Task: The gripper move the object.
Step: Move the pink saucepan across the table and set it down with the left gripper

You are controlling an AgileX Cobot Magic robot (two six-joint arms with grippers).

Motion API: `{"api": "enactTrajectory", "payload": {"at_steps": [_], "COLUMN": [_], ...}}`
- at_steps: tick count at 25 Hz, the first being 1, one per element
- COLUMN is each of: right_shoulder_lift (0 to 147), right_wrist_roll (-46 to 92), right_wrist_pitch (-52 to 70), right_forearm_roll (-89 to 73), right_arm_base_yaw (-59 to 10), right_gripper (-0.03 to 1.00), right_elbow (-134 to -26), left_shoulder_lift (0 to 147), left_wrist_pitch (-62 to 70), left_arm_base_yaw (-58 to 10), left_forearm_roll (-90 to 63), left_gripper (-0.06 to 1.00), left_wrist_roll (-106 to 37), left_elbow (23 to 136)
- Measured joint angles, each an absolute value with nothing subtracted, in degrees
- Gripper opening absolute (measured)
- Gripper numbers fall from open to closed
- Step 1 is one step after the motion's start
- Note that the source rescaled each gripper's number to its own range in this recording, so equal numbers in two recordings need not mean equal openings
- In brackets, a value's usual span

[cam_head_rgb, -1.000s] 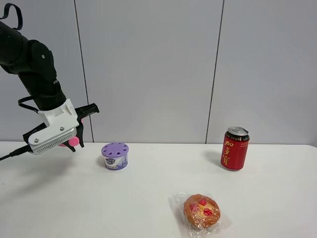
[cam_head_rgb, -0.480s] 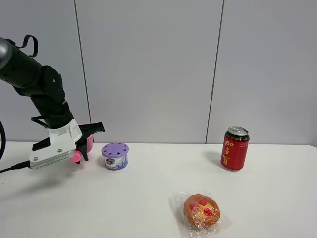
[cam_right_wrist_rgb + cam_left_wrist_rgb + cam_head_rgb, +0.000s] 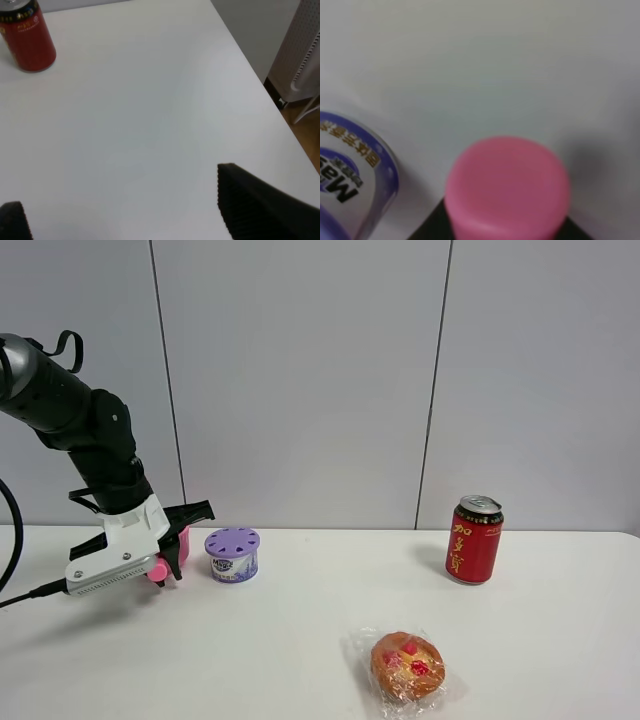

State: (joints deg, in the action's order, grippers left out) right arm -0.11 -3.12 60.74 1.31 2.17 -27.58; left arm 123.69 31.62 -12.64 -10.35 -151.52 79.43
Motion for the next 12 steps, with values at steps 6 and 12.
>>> {"api": "enactTrajectory", "payload": {"at_steps": [6,12], "right_shoulder_lift": [-0.11,-0.11], "right_wrist_roll": [-3.12,-3.12], "right_wrist_pitch": [60.74,60.74], "right_forearm_roll": [1.31,1.31], "right_arm_base_yaw": [2.17,2.17], "right_gripper": [1.0,1.0], "right_elbow": [-27.58,-27.58], "left_shoulder_lift": [123.69,123.69], "left_wrist_pitch": [32.96,34.22], "left_arm_base_yaw": [-12.64,-12.64], "left_forearm_roll": [-13.23,-13.44], "left_gripper": [0.29,0.69], "left_wrist_roll": [-151.57,-151.57], "left_elbow": [79.43,79.43]}}
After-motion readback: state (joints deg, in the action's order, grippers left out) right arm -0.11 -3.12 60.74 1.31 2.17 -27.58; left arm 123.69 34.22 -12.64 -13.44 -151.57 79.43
